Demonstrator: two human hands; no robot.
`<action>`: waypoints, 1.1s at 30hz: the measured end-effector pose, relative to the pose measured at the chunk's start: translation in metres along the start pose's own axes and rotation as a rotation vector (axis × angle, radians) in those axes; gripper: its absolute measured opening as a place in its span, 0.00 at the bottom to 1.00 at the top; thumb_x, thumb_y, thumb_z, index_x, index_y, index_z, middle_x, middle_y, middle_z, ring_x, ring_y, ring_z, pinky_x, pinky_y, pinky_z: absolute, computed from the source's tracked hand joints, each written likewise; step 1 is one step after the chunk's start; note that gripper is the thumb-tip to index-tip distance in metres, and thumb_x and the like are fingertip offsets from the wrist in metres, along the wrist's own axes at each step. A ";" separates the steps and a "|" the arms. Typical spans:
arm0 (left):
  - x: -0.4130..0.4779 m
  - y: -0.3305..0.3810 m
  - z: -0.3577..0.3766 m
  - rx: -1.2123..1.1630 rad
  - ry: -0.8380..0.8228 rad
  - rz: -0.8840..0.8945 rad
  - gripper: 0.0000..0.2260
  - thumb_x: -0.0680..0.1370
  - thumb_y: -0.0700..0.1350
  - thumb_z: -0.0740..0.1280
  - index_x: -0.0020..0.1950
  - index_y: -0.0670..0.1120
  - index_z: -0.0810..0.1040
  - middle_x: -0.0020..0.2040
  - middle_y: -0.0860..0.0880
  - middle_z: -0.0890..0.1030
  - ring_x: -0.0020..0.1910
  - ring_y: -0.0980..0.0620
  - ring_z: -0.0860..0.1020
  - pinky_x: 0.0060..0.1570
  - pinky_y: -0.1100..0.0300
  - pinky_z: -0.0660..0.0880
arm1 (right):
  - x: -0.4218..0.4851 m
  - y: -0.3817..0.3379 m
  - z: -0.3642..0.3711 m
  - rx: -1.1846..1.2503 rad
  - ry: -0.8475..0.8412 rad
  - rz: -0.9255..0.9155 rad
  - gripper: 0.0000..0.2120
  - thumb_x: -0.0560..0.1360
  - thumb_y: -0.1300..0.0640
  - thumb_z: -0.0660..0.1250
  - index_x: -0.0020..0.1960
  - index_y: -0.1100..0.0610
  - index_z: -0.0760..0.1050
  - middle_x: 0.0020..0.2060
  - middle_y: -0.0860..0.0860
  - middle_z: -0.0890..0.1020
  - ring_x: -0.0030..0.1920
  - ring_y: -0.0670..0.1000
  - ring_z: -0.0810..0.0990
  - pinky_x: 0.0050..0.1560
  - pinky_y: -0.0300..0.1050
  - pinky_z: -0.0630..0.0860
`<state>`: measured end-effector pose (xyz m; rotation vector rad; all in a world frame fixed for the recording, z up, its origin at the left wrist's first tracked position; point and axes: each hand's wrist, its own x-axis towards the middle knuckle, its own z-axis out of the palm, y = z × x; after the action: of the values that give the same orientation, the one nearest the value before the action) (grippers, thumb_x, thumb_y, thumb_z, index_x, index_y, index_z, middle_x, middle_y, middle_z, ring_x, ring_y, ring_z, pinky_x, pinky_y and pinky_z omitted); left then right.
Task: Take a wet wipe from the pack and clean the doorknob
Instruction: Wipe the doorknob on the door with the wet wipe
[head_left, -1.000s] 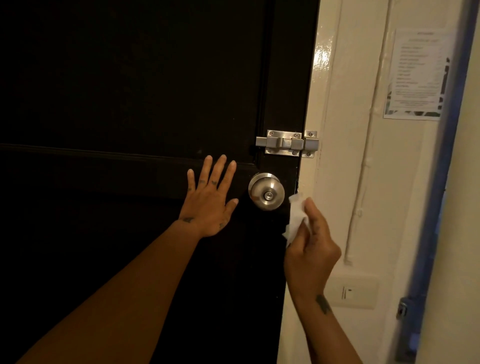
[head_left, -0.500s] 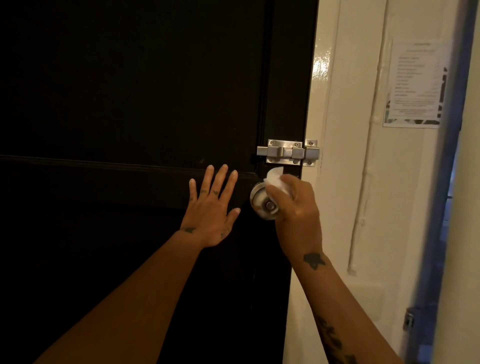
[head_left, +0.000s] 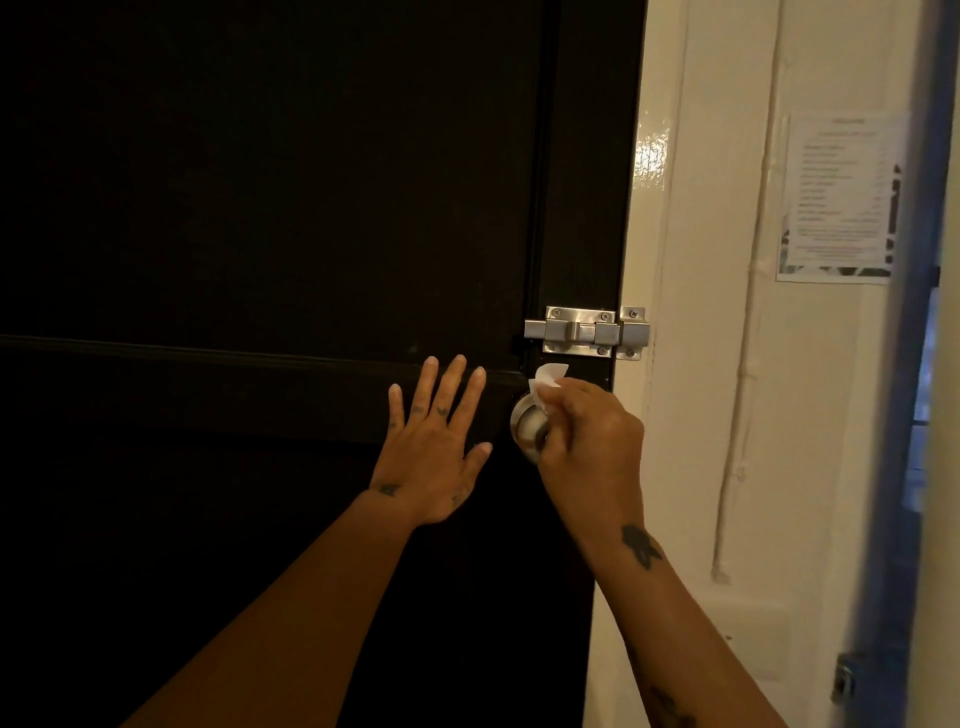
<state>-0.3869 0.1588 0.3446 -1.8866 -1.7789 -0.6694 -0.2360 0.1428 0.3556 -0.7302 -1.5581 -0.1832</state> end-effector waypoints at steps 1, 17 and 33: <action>0.000 0.000 0.000 0.001 0.003 0.001 0.31 0.80 0.57 0.51 0.65 0.55 0.26 0.67 0.55 0.25 0.68 0.50 0.25 0.65 0.46 0.29 | 0.000 -0.004 0.001 -0.001 0.024 -0.014 0.10 0.69 0.69 0.67 0.49 0.62 0.80 0.46 0.59 0.83 0.48 0.57 0.79 0.50 0.43 0.71; -0.001 0.000 0.000 -0.018 0.001 0.009 0.30 0.80 0.56 0.51 0.66 0.54 0.27 0.74 0.53 0.30 0.67 0.51 0.25 0.69 0.44 0.32 | -0.016 -0.005 -0.008 0.016 -0.048 -0.201 0.10 0.70 0.59 0.61 0.44 0.59 0.80 0.40 0.56 0.82 0.43 0.48 0.76 0.45 0.28 0.70; 0.000 0.000 -0.001 -0.017 0.001 -0.002 0.32 0.80 0.56 0.52 0.66 0.54 0.26 0.67 0.55 0.26 0.67 0.51 0.25 0.64 0.46 0.30 | -0.031 0.026 0.004 0.025 0.105 -0.181 0.26 0.79 0.46 0.50 0.52 0.67 0.77 0.52 0.64 0.80 0.56 0.56 0.76 0.62 0.42 0.65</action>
<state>-0.3868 0.1581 0.3457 -1.8954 -1.7803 -0.6888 -0.2272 0.1549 0.3183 -0.5509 -1.5230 -0.3309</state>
